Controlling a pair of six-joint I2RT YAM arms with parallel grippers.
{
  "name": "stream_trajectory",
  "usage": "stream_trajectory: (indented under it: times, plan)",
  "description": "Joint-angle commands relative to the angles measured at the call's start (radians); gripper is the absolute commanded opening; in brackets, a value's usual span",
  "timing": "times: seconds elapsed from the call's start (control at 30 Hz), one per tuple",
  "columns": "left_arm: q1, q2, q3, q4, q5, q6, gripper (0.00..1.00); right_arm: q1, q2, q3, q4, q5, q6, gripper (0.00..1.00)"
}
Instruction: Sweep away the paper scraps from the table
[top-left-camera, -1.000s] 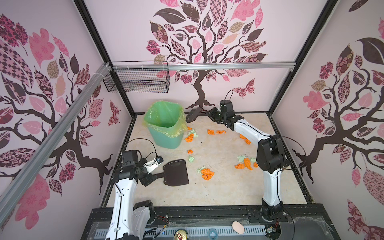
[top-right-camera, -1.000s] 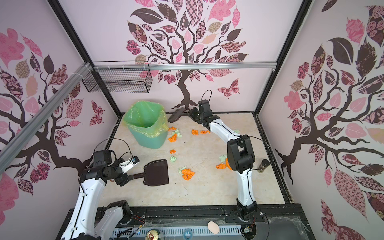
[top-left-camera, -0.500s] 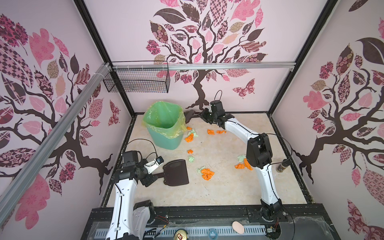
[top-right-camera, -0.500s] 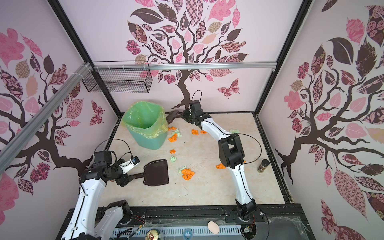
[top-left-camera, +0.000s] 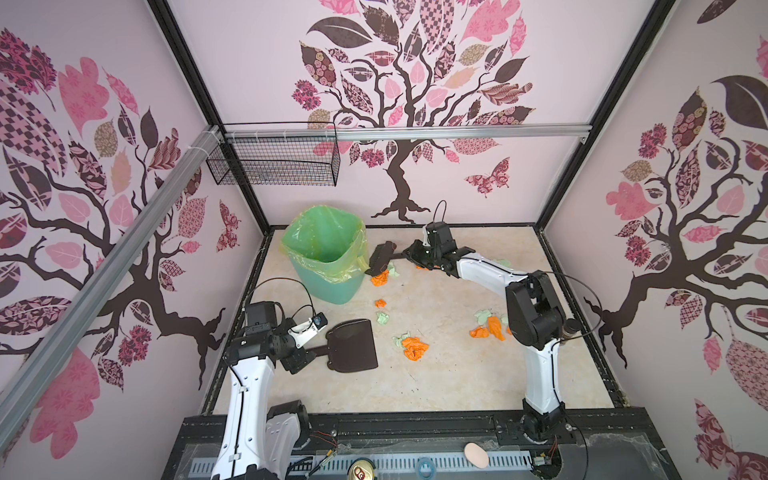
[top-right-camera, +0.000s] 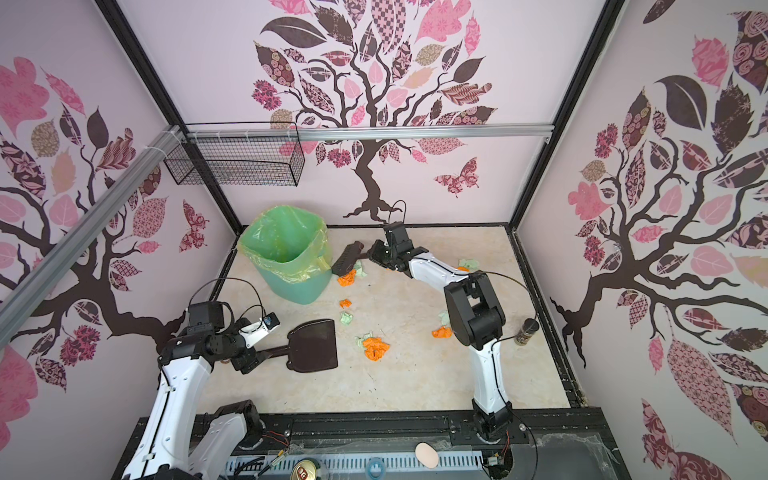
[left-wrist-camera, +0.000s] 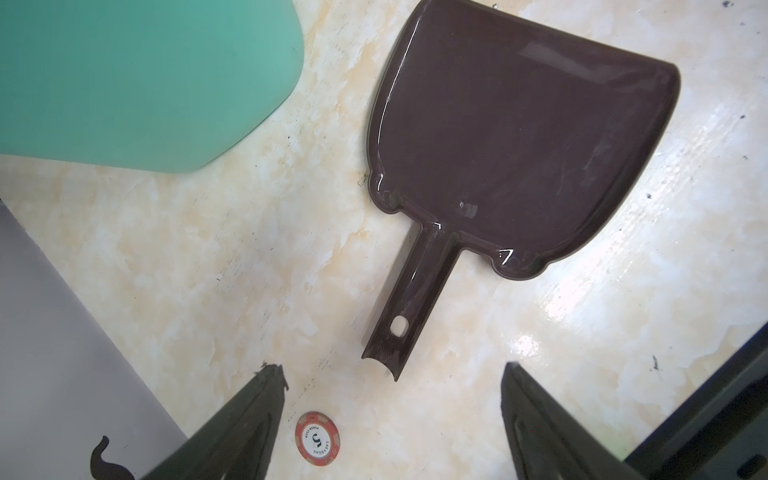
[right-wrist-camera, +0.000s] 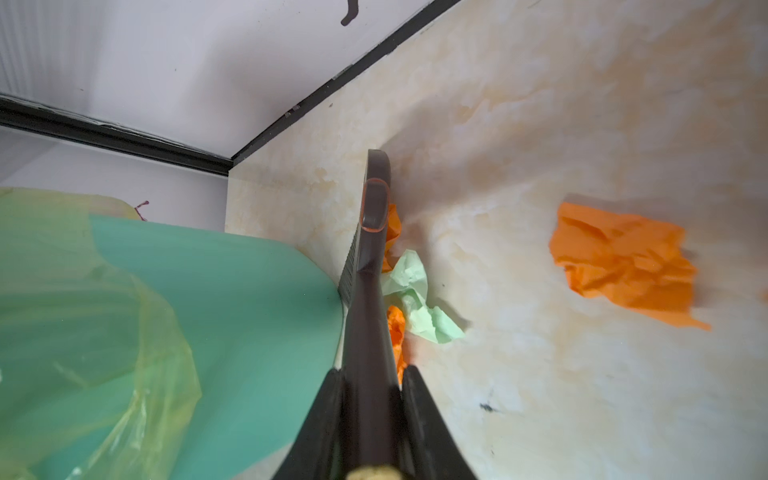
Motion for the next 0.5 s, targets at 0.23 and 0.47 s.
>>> stream_trajectory:
  times: [0.23, 0.47]
  plan:
    - [0.005, 0.018, -0.031, 0.016, 0.017, 0.001, 0.84, -0.034, -0.385, -0.375, -0.151, -0.062, -0.120, 0.00]
    - [0.005, 0.028, -0.053, 0.065, 0.012, 0.009, 0.84, -0.033, -0.657, -0.471, -0.220, -0.071, -0.173, 0.00]
